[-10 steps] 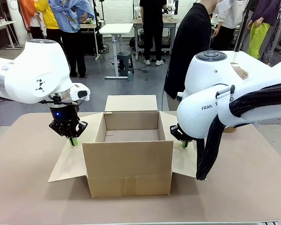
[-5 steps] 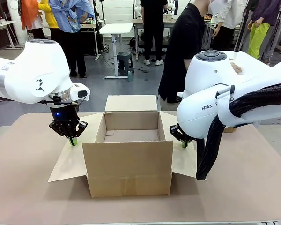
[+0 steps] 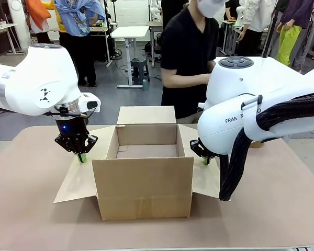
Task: Wrap the clocks to prevent damage.
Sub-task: Once the human has placed the objects inside and stepped back, release both hands from the side flaps of the Package Box, then push the right (or left) flap of the Package Box to close it.
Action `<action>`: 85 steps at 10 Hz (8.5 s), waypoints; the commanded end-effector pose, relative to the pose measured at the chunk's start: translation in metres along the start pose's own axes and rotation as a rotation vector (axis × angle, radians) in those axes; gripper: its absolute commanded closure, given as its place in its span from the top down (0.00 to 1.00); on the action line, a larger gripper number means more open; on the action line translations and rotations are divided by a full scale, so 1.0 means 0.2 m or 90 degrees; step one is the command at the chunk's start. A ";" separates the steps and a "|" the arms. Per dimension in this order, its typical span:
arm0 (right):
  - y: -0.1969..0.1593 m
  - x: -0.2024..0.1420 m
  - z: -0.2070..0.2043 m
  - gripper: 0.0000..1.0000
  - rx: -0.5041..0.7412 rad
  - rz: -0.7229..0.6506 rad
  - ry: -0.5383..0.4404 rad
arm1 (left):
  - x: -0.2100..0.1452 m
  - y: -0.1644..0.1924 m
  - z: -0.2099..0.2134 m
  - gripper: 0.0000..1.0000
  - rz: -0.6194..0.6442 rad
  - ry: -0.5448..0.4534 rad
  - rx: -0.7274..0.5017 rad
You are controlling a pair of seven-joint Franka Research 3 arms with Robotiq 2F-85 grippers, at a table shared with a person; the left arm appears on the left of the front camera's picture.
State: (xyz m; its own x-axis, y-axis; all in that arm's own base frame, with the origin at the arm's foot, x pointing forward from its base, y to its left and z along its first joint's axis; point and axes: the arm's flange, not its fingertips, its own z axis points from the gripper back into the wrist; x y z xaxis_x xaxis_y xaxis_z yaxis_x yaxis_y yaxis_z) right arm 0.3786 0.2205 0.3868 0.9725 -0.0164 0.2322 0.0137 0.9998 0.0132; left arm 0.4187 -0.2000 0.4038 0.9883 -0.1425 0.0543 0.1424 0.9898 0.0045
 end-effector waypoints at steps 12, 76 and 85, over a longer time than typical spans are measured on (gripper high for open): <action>0.00 0.00 -0.01 0.01 -0.002 -0.002 0.002 | 0.00 0.00 0.00 0.00 -0.002 0.001 0.003; -0.84 -0.18 0.81 0.01 0.036 0.751 0.107 | -0.34 0.58 0.78 0.00 -0.834 0.033 -0.111; -0.84 -0.18 0.81 0.01 0.036 0.751 0.107 | -0.34 0.58 0.78 0.00 -0.834 0.033 -0.111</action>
State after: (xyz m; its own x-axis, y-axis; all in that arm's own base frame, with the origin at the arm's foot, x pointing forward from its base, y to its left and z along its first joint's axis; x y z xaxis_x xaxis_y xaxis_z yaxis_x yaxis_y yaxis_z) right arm 0.3039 0.0510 0.5343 0.3847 0.9230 -0.0027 -0.9206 0.3835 -0.0740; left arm 0.3600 -0.0737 0.5545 0.0977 -0.9928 0.0699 0.9905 0.0901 -0.1040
